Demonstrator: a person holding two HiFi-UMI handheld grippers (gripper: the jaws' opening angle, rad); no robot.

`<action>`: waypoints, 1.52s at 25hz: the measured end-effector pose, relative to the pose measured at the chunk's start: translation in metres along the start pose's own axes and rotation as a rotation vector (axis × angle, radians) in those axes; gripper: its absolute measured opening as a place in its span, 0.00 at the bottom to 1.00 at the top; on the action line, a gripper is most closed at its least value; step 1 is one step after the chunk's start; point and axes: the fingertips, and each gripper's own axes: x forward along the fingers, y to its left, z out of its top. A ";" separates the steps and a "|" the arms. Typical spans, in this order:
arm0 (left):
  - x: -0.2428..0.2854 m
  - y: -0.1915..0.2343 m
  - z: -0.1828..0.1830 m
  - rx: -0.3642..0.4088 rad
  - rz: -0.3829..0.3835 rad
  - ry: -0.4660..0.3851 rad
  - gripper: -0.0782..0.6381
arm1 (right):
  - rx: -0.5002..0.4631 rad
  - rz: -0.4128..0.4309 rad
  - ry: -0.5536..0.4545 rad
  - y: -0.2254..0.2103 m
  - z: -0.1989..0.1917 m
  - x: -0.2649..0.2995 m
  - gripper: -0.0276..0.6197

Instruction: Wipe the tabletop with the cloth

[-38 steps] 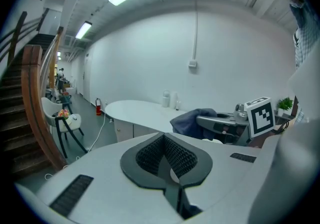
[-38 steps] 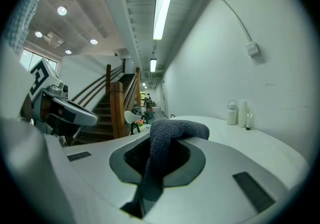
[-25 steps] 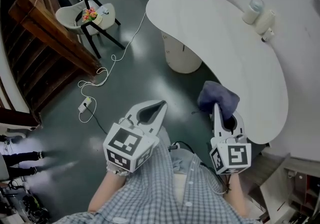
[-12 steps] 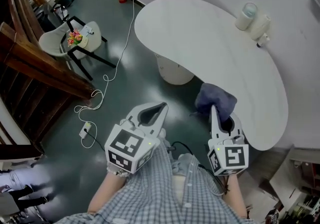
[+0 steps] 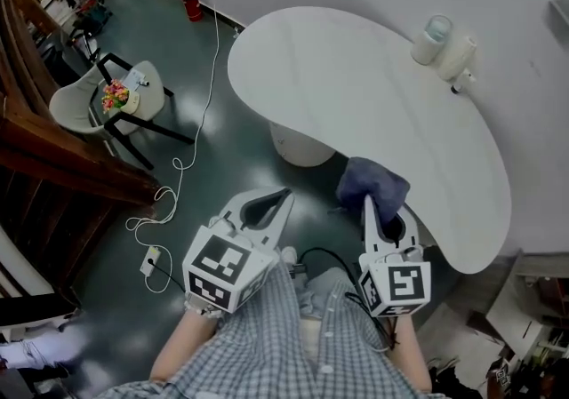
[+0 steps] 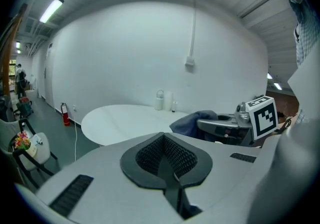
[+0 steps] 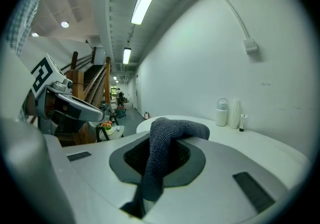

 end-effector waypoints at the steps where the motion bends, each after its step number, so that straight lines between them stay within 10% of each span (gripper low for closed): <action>1: 0.000 0.004 0.000 0.002 -0.007 -0.001 0.11 | 0.000 -0.005 0.001 0.003 0.000 0.003 0.09; 15: 0.020 0.018 0.004 -0.028 -0.047 0.013 0.11 | -0.024 0.069 0.083 0.017 -0.031 0.050 0.09; 38: 0.067 0.076 0.017 -0.105 0.183 0.082 0.11 | -0.173 0.364 0.241 0.019 -0.062 0.232 0.09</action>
